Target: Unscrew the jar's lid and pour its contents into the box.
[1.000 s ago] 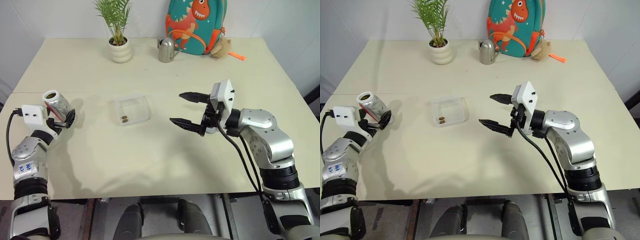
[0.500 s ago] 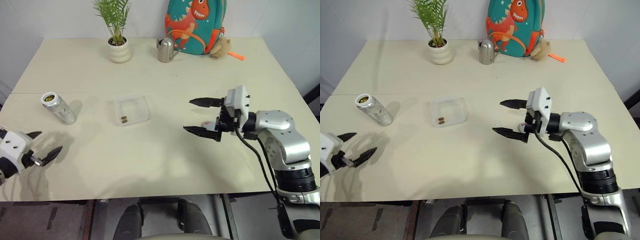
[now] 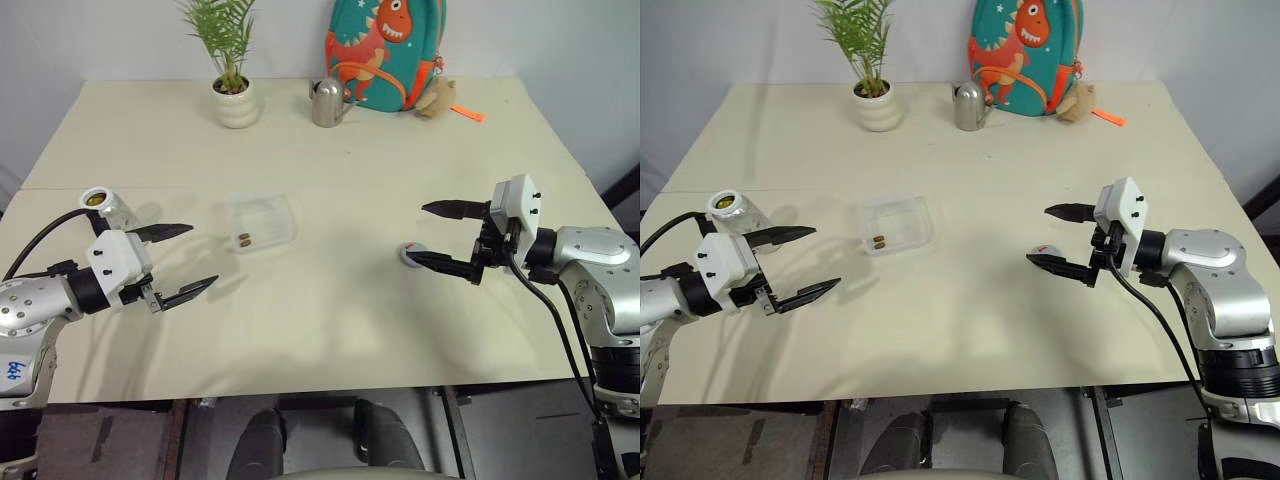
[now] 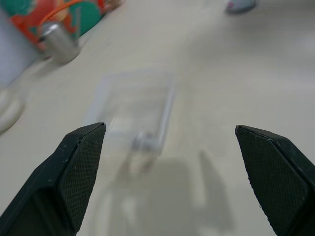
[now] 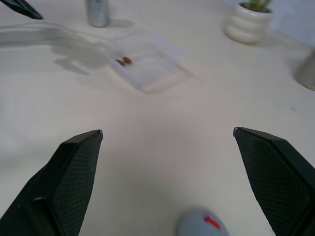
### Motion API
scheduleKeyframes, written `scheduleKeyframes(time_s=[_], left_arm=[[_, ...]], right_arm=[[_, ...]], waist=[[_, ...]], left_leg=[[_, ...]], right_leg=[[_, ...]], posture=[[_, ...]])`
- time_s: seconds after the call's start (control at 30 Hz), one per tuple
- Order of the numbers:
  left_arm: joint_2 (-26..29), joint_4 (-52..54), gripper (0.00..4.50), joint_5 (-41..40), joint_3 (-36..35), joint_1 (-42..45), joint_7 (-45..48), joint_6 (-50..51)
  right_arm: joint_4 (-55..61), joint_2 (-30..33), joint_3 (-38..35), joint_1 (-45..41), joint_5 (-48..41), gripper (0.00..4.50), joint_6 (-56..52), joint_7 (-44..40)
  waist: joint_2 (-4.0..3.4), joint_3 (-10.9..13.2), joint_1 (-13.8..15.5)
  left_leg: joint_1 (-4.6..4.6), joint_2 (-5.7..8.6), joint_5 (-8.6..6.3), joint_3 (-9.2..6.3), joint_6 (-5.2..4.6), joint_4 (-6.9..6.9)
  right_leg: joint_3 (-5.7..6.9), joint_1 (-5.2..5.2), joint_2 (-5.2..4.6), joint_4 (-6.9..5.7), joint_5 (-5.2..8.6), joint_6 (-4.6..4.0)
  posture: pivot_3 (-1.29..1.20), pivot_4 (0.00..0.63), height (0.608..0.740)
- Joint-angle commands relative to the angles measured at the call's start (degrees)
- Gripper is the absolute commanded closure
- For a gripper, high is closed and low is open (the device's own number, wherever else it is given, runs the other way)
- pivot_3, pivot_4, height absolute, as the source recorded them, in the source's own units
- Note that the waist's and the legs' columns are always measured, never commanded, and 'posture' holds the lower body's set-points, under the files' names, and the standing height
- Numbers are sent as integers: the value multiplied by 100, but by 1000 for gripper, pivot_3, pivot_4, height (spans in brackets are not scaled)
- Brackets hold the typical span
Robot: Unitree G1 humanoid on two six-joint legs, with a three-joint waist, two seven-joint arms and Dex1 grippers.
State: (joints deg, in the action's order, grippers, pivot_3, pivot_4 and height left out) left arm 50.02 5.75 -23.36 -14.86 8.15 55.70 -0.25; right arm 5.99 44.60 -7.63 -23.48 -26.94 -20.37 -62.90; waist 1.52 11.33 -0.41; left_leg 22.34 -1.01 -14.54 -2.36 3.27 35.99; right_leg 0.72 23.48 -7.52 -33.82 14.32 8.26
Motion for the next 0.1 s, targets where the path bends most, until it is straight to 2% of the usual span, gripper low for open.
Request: scheduleKeyframes(time_s=[0.03,0.1], left_arm=[[-63,-356,8,-165,75,457,239,108],[-91,-597,8,-160,133,760,351,130]], right_arm=[[385,109,-415,248,-86,0,33,229],[463,93,-504,362,-79,0,75,338]], waist=[[0,0,17],[0,0,17]], left_leg=[[0,-1,0,0,0,0],[0,-1,0,1,0,5]], right_leg=[[0,0,1,-2,2,-1],[-1,-1,2,-2,1,0]], posture=[[0,150,740],[0,150,740]])
